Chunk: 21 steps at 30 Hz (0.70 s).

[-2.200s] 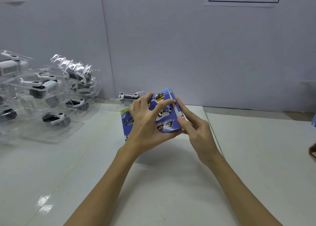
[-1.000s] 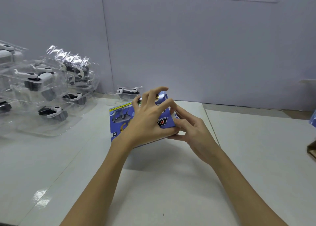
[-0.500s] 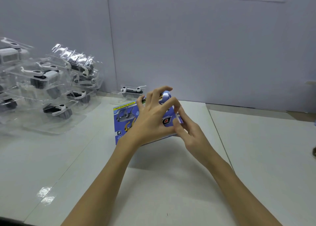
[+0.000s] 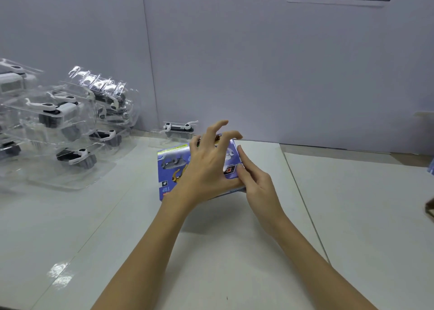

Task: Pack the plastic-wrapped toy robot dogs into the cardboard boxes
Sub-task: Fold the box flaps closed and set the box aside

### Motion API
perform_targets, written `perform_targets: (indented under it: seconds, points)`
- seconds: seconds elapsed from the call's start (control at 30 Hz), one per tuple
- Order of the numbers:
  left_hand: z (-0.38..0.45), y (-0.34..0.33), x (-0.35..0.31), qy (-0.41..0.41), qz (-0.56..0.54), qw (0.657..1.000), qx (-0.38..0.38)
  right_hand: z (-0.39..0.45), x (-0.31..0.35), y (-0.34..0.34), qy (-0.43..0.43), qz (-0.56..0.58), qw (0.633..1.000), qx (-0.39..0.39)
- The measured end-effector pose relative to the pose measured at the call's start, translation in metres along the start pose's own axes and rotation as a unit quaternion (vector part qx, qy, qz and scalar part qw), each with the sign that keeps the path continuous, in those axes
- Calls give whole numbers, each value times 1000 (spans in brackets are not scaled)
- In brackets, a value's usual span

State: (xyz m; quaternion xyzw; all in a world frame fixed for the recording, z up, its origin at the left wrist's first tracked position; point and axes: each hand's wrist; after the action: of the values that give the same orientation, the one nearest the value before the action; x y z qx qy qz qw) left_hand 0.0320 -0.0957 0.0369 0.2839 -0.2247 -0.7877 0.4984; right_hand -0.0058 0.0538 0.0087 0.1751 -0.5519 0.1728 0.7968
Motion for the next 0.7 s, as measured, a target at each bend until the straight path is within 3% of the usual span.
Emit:
perform_targets:
  seconds: [0.07,0.13,0.2,0.27,0.33,0.53,0.6,0.7]
  points:
    - [-3,3,4,17,85,996,28,3,-3,0,-17,13,998,-61]
    - [-6,10,11,121,166,973,107,7,-8,8,-34,25,992,-122]
    - [-10,12,19,246,145,945,158,10,-12,18,-46,15,985,-163]
    - [-12,5,23,294,54,944,138,13,-18,26,-61,6,980,-189]
    - [-14,-7,20,287,-19,951,115,14,-21,29,-74,10,976,-205]
    - [-18,-24,26,260,-49,964,42,16,-23,34,-83,36,981,-174]
    - [-18,-23,27,281,-106,954,11,17,-16,37,-46,19,986,-157]
    - [-19,-21,27,294,-279,914,-5,21,-8,49,-10,-19,983,-184]
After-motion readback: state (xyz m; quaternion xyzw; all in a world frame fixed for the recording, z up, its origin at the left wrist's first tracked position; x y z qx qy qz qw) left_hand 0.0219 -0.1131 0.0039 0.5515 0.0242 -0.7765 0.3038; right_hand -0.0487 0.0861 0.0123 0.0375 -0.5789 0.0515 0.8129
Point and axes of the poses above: each hand's wrist, its own z-axis towards the middle knuckle, its own y-axis out of the back of the hand, x = y × z, and after that the axes turned 3 degrees about -y, right-handed
